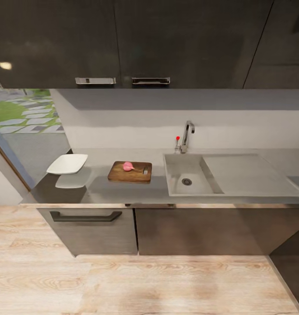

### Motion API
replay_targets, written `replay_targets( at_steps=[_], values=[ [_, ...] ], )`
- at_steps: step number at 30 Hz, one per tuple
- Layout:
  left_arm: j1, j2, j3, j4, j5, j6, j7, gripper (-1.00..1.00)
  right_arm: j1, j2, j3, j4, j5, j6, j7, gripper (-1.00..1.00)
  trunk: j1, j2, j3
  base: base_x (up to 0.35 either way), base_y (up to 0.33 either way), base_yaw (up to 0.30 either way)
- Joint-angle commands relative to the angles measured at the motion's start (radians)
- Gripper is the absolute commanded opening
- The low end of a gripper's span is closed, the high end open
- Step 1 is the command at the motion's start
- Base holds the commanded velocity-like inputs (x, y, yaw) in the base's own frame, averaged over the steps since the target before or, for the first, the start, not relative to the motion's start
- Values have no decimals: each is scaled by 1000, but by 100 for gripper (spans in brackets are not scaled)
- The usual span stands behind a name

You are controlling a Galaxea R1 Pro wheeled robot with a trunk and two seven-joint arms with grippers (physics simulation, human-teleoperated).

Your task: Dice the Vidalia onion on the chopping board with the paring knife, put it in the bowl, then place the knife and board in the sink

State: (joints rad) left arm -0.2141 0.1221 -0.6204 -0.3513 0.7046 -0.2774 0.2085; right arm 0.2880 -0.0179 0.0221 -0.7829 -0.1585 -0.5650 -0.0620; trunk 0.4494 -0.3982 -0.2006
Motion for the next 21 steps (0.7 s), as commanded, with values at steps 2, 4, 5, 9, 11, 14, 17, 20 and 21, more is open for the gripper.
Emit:
replay_targets(
  at_steps=[2, 4, 5, 9, 11, 14, 17, 20, 21],
  values=[
    [-1, 1, -9, -1, 6, -3, 7, 100, 0, -1, 2, -1, -5, -2, -2, 100, 1, -2, 1, 0, 0, 0],
    [-1, 1, -9, -1, 6, -3, 7, 100, 0, -1, 2, -1, -5, -4, -2, 100, 1, -2, 5, 0, 0, 0],
    [-1, 1, -9, -1, 6, -3, 7, 100, 0, -1, 2, -1, -5, -8, -2, 100, 1, -2, 6, 0, 0, 0],
    [-1, 1, -9, -1, 6, -3, 7, 100, 0, -1, 2, -1, -4, -19, -2, 100, 1, -2, 12, 0, 0, 0],
    [-1, 1, -9, 0, 6, -3, 7, 100, 0, -1, 2, -1, -4, -23, -2, 100, 1, -2, 16, 0, 0, 0],
    [-1, 1, -9, 4, 6, -3, 7, 100, 0, -1, 2, -1, -4, -26, -2, 100, 1, -2, 20, 0, 0, 0],
    [-1, 1, -9, 7, 6, -3, 7, 100, 0, -1, 2, -1, -4, -27, -2, 100, 1, -2, 25, 0, 0, 0],
    [-1, -1, -10, 9, 6, -3, 6, 100, 0, -1, 2, -1, -4, -28, -2, 100, 1, -2, 30, 0, 0, 0],
    [-1, -1, -10, 10, 6, -3, 6, 100, 0, -1, 2, -1, -4, -28, -2, 100, 1, -2, 31, 0, 0, 0]
  ],
)
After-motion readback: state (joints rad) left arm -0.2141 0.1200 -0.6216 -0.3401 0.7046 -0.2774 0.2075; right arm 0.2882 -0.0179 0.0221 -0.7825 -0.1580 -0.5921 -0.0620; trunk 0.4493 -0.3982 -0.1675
